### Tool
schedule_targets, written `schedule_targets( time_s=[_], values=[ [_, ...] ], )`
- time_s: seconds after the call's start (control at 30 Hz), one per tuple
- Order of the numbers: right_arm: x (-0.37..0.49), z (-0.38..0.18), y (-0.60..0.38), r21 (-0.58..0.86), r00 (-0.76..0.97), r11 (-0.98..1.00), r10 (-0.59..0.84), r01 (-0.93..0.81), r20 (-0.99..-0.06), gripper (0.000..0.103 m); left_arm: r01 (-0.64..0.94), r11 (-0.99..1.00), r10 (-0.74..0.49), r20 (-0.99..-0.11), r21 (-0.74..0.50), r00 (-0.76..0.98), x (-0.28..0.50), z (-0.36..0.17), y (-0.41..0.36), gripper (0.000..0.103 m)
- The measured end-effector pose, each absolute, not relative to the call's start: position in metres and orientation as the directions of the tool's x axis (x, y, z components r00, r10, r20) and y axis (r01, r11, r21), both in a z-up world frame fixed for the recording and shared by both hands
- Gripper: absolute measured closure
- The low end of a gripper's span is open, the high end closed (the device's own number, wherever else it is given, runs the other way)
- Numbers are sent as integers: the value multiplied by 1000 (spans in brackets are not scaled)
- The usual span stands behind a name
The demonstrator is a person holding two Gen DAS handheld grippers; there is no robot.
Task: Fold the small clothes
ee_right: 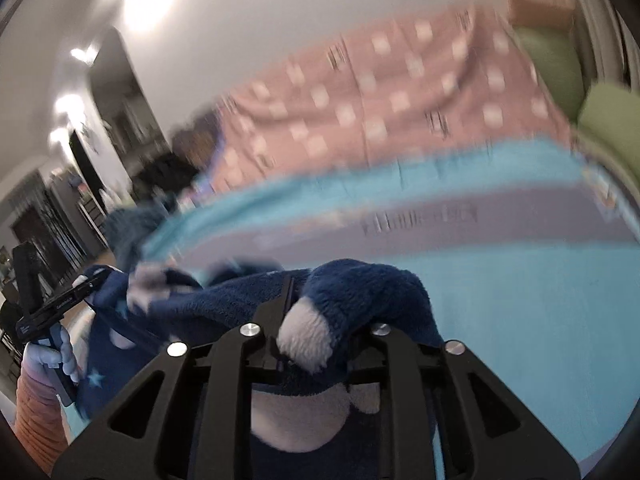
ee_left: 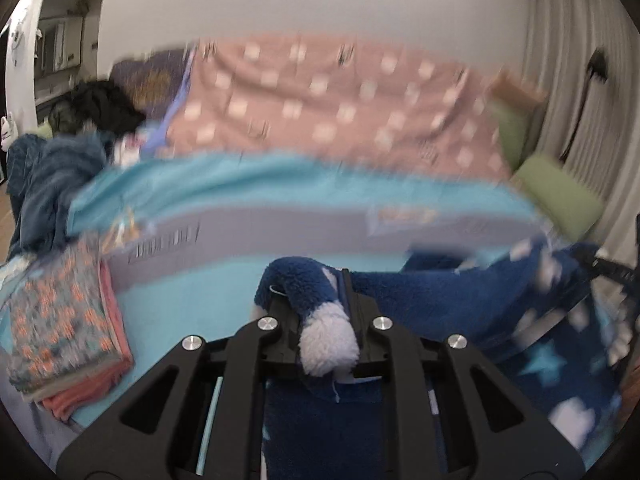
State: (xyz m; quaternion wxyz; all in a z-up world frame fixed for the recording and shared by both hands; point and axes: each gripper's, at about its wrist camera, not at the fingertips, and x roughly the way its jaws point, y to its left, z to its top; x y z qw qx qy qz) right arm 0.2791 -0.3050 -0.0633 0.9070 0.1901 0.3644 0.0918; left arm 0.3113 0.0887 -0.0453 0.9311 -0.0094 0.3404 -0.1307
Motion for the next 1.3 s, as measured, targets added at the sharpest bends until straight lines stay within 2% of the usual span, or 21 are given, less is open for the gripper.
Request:
schedule_targets(
  time_s=[0.07,0.1,0.23,0.4,0.53,0.57,0.6,0.63,0.67,0.7,0.77,0.83,0.93,1.03,1.2,1.27,1.3],
  values=[
    [291,-98,-310,475,653,880,349,20,-672,79,208,969,-237,-722,-131,650,329,-83,89,87],
    [293,-102,-313,502,648,864,369,24,-667,79,197,966,-256,-753,-169,606,337,-96,92,86],
    [290,-101,-319,544,663,839,399,14,-633,78,189,948,-318,-722,-256,614,337,-96,106,86],
    [287,-94,-312,494,680,869,360,3,-638,76,190,947,-319,-720,-257,617,337,-96,108,86],
    [274,-71,-306,434,712,901,321,-25,-625,63,202,952,-306,-680,-231,667,323,-77,106,83],
    [268,-64,-302,421,719,906,321,-43,-616,54,207,949,-313,-662,-236,681,319,-69,107,76],
    [262,-57,-299,408,727,911,320,-61,-607,50,214,944,-329,-641,-253,693,313,-61,109,63],
    [255,-51,-296,391,736,917,315,-74,-599,45,222,933,-353,-610,-282,710,304,-51,113,55],
    [247,-44,-292,362,746,928,305,-92,-592,43,221,932,-355,-587,-288,728,296,-43,114,38],
    [242,-41,-289,342,749,934,301,-106,-590,43,211,943,-323,-554,-258,768,284,-32,115,33],
    [229,-35,-281,301,743,942,306,-147,-595,43,226,955,-294,-528,-191,797,269,-19,110,32],
    [224,-36,-275,263,724,949,302,-171,-620,43,270,948,-317,-523,-167,791,256,-12,105,32],
    [225,-46,-259,180,677,964,267,-197,-686,43,378,912,-397,-576,-159,715,247,-17,87,32],
    [233,-50,-241,134,651,962,259,-237,-713,43,457,885,-397,-648,-85,649,249,-28,55,36],
    [263,-44,-225,198,618,935,343,-293,-707,43,503,861,-401,-703,-71,587,286,-37,14,43],
    [282,-47,-225,226,595,935,349,-274,-724,43,497,865,-392,-722,-78,570,309,-42,6,42],
    [296,-54,-228,234,577,941,336,-246,-745,43,484,874,-355,-732,-39,582,323,-49,2,41]
  ],
)
